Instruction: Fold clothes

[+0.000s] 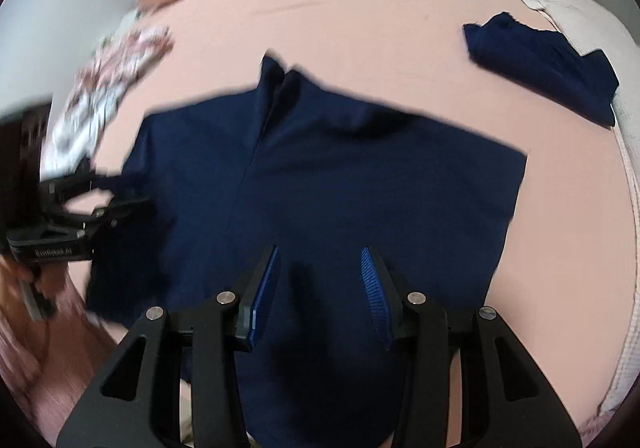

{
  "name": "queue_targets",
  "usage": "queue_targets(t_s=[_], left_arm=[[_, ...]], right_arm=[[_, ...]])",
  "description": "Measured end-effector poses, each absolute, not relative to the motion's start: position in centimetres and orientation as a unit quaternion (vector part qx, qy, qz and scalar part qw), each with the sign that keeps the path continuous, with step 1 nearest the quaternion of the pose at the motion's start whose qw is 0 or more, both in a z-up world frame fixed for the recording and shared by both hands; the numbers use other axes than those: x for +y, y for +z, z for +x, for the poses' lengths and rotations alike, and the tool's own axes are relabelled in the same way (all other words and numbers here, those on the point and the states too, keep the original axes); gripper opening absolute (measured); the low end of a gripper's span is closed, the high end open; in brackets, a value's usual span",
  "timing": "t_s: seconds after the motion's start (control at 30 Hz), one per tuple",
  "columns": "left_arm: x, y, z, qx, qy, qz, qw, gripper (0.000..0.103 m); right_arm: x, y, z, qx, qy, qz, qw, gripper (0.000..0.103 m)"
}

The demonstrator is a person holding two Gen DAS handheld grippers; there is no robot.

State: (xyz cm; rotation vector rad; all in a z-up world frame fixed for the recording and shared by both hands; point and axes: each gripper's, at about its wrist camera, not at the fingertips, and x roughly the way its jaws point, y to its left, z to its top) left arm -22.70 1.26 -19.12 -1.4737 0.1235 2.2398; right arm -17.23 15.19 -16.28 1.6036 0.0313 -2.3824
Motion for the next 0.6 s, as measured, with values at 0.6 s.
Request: queue_targets(t_s=[0.6], left_arm=[[0.2, -19.9, -35.7, 0.075, 0.825, -0.535, 0.169, 0.062]], right_arm=[[14.6, -18.4, -29.0, 0.049, -0.821, 0.56, 0.102, 0.043]])
